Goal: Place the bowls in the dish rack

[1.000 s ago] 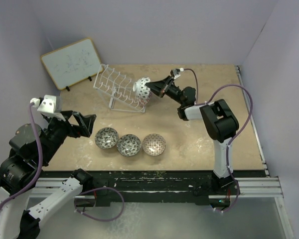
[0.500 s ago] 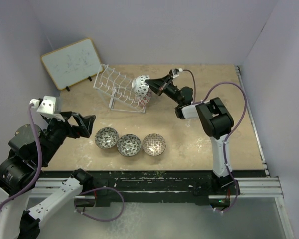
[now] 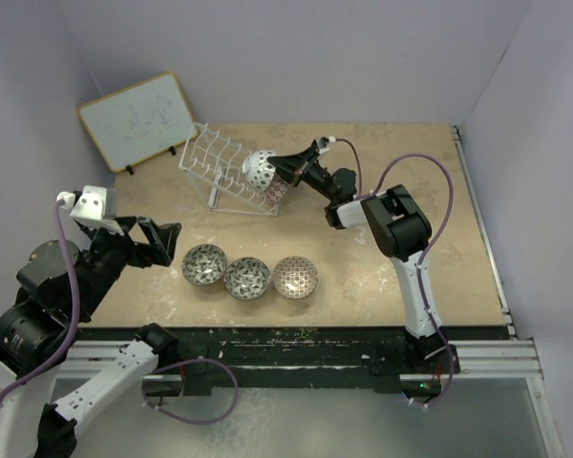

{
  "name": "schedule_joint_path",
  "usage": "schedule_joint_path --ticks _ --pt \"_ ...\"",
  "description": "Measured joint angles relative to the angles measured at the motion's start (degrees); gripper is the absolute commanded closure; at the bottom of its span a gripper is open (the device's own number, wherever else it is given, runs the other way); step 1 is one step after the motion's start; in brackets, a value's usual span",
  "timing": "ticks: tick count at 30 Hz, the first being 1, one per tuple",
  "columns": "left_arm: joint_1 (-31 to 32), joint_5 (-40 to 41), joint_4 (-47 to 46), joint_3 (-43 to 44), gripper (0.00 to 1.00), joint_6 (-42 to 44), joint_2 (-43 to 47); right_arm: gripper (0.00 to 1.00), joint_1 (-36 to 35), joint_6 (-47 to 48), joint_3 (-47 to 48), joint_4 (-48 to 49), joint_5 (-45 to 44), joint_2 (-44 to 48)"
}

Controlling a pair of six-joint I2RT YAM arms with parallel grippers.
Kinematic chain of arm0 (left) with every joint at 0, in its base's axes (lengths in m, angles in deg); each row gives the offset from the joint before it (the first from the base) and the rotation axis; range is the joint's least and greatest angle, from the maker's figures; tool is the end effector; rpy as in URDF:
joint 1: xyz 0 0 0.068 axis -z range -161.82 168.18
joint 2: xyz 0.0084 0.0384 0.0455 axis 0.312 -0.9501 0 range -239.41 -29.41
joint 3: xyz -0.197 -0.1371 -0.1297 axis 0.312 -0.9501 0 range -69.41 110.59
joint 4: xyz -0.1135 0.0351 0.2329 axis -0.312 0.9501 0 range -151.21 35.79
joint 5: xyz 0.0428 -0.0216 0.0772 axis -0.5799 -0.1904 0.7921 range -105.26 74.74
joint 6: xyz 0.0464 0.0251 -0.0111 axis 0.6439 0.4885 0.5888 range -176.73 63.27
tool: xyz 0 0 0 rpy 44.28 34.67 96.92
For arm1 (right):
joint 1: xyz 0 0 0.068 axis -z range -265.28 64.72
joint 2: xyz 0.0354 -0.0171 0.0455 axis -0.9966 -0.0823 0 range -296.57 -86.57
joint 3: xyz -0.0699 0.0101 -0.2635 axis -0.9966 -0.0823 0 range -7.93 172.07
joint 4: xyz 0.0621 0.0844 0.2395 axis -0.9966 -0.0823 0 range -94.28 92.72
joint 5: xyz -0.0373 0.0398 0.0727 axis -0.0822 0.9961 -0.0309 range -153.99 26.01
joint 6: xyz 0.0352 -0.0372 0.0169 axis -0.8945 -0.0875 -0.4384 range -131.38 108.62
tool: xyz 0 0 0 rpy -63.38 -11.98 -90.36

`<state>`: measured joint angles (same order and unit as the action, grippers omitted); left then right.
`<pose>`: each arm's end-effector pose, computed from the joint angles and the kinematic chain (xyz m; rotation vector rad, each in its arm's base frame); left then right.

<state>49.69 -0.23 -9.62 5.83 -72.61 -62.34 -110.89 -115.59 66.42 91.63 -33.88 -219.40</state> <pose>0.0441 -0.0162 0.4488 0.0431 1.7416 -0.3823 0.4152 0.2188 0.1827 0.3543 1.4077 2.2288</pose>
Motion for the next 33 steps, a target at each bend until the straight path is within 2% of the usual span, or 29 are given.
schedule_joint_path --ticks 24,27,33 --pt "0.0 0.2 -0.1 -0.1 0.01 0.1 -0.1 1.00 0.3 -3.4 2.5 0.7 -2.2 -6.6" --pt "0.0 0.2 -0.2 -0.2 0.01 0.1 -0.2 0.95 0.5 -3.6 2.4 0.6 -2.1 -7.4" --pt "0.0 0.2 -0.7 -0.2 0.01 0.1 -1.0 0.76 0.4 -4.4 2.4 0.4 -2.1 -7.9"
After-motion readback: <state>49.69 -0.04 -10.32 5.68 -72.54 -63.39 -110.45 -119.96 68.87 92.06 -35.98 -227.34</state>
